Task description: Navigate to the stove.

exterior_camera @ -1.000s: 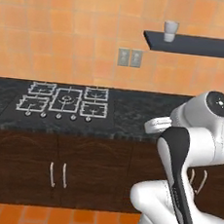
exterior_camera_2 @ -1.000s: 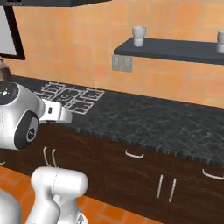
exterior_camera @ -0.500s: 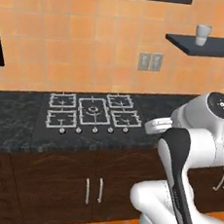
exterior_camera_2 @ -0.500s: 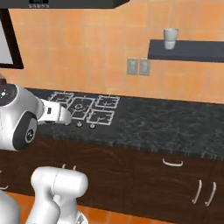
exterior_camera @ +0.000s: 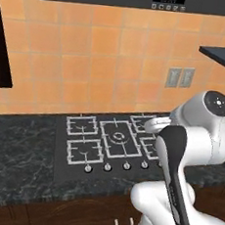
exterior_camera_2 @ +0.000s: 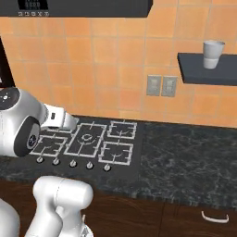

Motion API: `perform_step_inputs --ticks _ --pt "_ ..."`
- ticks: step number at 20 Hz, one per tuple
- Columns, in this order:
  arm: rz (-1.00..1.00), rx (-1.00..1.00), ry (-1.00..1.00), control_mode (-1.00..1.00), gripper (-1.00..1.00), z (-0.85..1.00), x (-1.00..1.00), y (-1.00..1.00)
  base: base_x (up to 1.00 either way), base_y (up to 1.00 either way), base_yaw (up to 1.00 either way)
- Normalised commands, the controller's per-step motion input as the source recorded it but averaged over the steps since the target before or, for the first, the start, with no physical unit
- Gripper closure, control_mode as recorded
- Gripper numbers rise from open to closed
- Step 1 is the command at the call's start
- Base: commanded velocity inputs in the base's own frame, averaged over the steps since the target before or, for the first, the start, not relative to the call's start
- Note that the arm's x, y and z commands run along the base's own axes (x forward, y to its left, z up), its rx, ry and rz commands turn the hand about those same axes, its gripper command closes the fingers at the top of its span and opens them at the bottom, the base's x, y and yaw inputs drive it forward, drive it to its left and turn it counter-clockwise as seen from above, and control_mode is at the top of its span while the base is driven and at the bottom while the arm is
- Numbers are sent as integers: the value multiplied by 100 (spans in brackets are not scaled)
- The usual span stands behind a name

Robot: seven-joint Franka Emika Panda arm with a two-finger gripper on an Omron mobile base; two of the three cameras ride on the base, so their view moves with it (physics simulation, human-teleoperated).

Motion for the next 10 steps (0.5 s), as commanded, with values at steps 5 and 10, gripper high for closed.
perform_step_inputs --ticks 5,10 --pt "0 0 0 100 -100 0 0 0 90 22 31" --pt "0 0 0 100 -100 0 0 0 87 9 70"
